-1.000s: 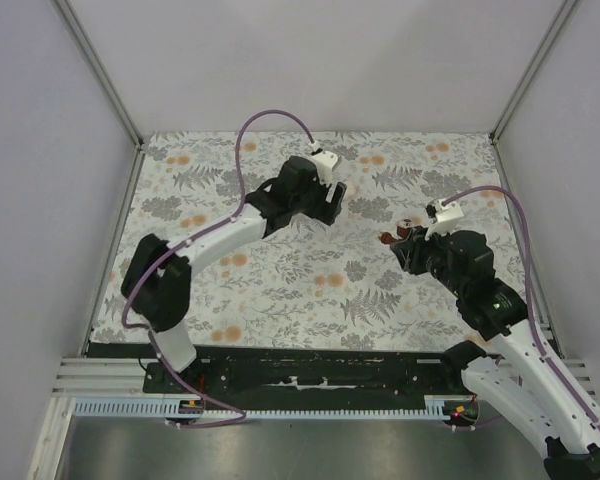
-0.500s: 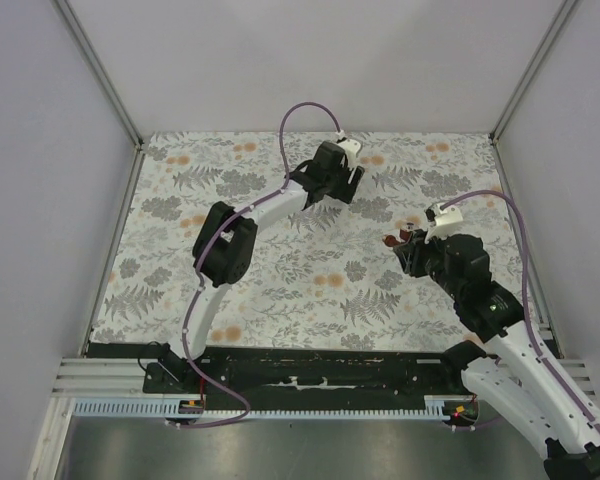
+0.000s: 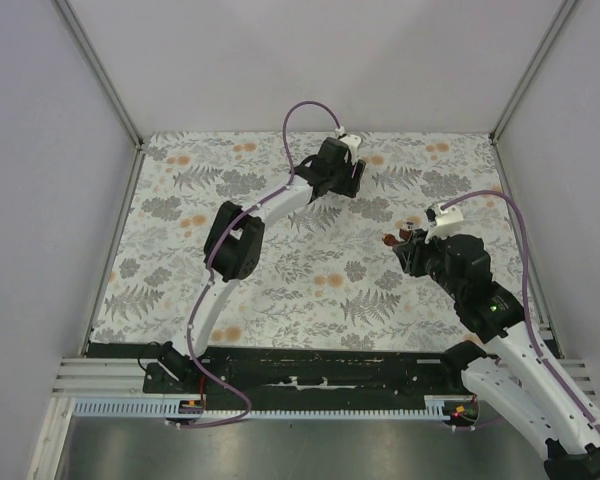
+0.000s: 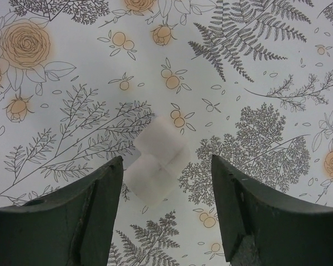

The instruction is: Install the water faucets

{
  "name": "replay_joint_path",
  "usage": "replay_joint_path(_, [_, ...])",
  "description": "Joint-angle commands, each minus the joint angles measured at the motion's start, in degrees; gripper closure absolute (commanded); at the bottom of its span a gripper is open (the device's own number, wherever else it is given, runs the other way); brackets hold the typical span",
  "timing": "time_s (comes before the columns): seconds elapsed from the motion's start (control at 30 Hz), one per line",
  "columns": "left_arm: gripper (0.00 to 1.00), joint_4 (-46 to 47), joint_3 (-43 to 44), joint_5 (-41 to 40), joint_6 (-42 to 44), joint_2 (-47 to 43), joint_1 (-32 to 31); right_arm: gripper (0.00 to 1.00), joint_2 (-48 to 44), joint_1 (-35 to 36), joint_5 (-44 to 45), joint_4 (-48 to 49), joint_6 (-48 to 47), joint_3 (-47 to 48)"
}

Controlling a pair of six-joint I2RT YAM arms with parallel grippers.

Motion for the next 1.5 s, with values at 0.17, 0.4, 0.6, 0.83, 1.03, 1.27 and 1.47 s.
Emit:
replay_joint_path(0.17, [0.39,-7.6,8.23,-3.27,-5.17,3.04,0.08,1.0,-1.4,-0.05,-0.04,3.22,-0.43,-0.3])
replay_joint_path(0.4, [0.43,-9.1,8.23,-2.41,-4.99,2.69,-0.01,1.0,-1.57,-0.05,-0.04,3.22,-0.34,-0.39])
replay_joint_path(0.6, [0.54,-11.56,7.88,2.17,-5.43,2.61,0.08,1.0,-1.31,-0.14,-0.21,3.22,-0.43,-0.39])
replay_joint_path(0.83, [0.54,-13.58,4.11,3.31,-5.61,-0.2,0.08,1.0,-1.49,-0.14,-0.13,3.22,-0.25,-0.47])
replay_joint_path(1.03, [0.55,-13.67,-4.76,2.52,-5.08,-5.91,0.08,1.0,-1.84,-0.05,-0.3,3.04,-0.25,-0.48])
replay_joint_path(1.27, [0.55,-12.96,-16.71,3.13,-5.08,-16.1,0.08,1.0,-2.28,-0.05,-0.57,2.96,-0.16,-0.3])
replay_joint_path(1.47, [0.55,-12.7,-32.43,5.68,-6.22,-26.73,-0.01,1.0,-2.81,0.04,-0.56,2.78,-0.43,-0.21])
